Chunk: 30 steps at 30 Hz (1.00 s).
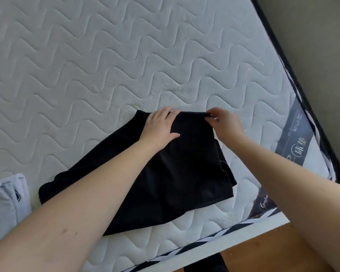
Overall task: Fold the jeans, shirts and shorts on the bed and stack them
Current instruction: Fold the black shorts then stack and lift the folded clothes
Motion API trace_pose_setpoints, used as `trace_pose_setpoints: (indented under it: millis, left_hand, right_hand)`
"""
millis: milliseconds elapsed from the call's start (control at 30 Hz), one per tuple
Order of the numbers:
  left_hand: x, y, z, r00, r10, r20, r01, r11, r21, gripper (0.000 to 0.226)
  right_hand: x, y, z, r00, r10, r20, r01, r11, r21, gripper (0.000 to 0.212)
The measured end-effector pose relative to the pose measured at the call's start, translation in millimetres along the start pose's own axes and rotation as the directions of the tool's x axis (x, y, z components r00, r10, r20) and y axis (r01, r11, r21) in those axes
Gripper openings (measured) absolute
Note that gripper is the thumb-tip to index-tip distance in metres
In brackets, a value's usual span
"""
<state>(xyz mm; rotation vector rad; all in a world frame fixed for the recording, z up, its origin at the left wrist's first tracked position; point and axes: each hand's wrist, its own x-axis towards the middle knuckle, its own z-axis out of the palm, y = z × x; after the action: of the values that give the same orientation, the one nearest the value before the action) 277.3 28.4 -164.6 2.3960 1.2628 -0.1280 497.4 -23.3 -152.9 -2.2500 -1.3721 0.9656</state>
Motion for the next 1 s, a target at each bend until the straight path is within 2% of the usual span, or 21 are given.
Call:
trace_pose_setpoints:
  millis: [133, 233, 367, 500, 533, 633, 733, 833, 900, 967, 1000]
  left_hand:
    - [39, 14, -2, 0.995, -0.026, 0.093, 0.026, 1.0, -0.007, 0.086]
    - [60, 24, -2, 0.982, -0.113, 0.149, 0.128, 0.987, -0.094, 0.079]
    - [73, 30, -4, 0.947, -0.198, 0.254, 0.248, 0.952, -0.182, 0.058]
    - [62, 31, -14, 0.961, -0.129, 0.246, 0.198, 0.938, -0.283, 0.012]
    - [55, 31, -19, 0.973, -0.099, 0.207, 0.164, 0.931, -0.326, 0.01]
    - [25, 29, -31, 0.997, -0.009, 0.08, 0.043, 0.897, -0.44, 0.016]
    - [-2, 28, -39, 0.995, 0.03, 0.098, 0.029, 0.833, -0.552, 0.028]
    - [-20, 27, -38, 0.991, 0.004, 0.137, 0.074, 0.826, -0.559, 0.031]
    - [-30, 26, -36, 0.99, 0.026, 0.136, 0.054, 0.832, -0.552, 0.041]
    - [-38, 24, -34, 0.989, 0.078, 0.123, -0.001, 0.85, -0.528, 0.046]
    - [-41, 23, -33, 0.988, 0.104, 0.115, -0.031, 0.859, -0.511, 0.043]
  right_hand:
    - [33, 3, -17, 0.999, -0.026, -0.021, 0.027, 0.999, 0.031, 0.021]
    - [33, 18, -19, 0.998, 0.062, 0.033, -0.064, 0.996, 0.06, 0.024]
    - [9, 51, -13, 0.975, 0.104, 0.199, -0.104, 0.995, -0.006, 0.022]
    - [-15, 68, -9, 0.977, 0.048, 0.206, -0.061, 0.996, 0.057, 0.022]
    - [-20, 69, -8, 0.98, 0.029, 0.198, -0.045, 0.996, 0.076, 0.023]
    - [-34, 70, -5, 0.977, -0.016, 0.212, 0.001, 0.998, 0.07, 0.034]
    - [-42, 68, -1, 0.968, -0.113, 0.223, 0.116, 0.993, 0.003, 0.048]
    - [-43, 64, 4, 0.94, -0.257, 0.225, 0.28, 0.957, -0.076, 0.057]
    - [-42, 61, 10, 0.904, -0.337, 0.263, 0.387, 0.907, -0.167, 0.061]
    - [-40, 59, 17, 0.895, -0.365, 0.255, 0.419, 0.885, -0.203, 0.061]
    - [-40, 57, 20, 0.909, -0.345, 0.232, 0.389, 0.904, -0.179, 0.056]
